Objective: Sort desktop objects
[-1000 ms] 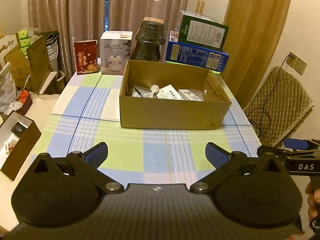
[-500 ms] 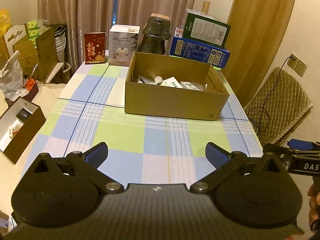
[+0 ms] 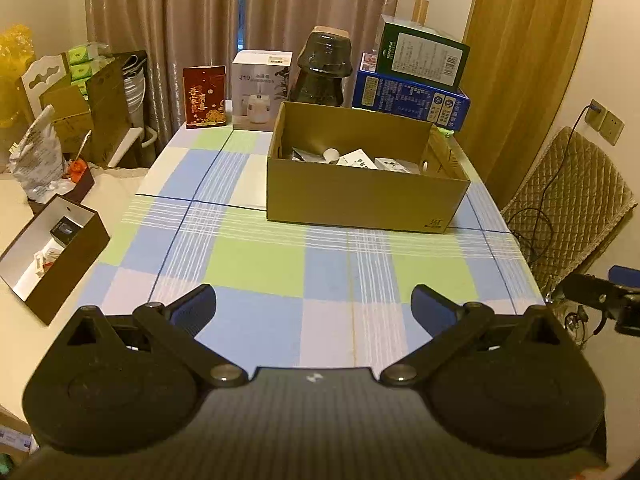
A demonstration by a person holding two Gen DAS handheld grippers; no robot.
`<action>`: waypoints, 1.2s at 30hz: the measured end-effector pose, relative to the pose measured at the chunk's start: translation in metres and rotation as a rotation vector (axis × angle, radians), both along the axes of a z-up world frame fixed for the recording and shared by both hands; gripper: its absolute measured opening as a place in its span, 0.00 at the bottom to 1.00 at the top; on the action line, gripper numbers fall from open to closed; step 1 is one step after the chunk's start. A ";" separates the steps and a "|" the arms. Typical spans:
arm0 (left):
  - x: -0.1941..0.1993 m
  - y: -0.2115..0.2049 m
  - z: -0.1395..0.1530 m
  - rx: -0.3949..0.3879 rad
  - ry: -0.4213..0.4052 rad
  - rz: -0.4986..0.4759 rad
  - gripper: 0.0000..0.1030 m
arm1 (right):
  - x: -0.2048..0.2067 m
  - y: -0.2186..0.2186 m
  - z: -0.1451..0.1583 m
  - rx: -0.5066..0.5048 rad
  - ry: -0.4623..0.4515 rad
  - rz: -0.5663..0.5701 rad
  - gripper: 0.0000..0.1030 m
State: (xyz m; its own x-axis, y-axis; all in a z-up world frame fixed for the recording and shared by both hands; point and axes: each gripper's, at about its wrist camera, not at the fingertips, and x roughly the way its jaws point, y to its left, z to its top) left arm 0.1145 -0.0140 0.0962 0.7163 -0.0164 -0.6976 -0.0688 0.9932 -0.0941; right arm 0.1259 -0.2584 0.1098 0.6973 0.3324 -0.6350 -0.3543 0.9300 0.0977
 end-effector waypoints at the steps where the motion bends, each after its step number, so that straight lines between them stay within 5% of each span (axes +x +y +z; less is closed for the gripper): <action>1: -0.001 0.000 0.000 0.005 0.001 0.002 0.99 | -0.001 -0.001 0.000 -0.001 0.001 -0.001 0.98; 36: -0.004 -0.015 -0.035 0.031 0.096 -0.008 0.99 | -0.008 -0.005 -0.041 -0.019 0.119 -0.014 0.98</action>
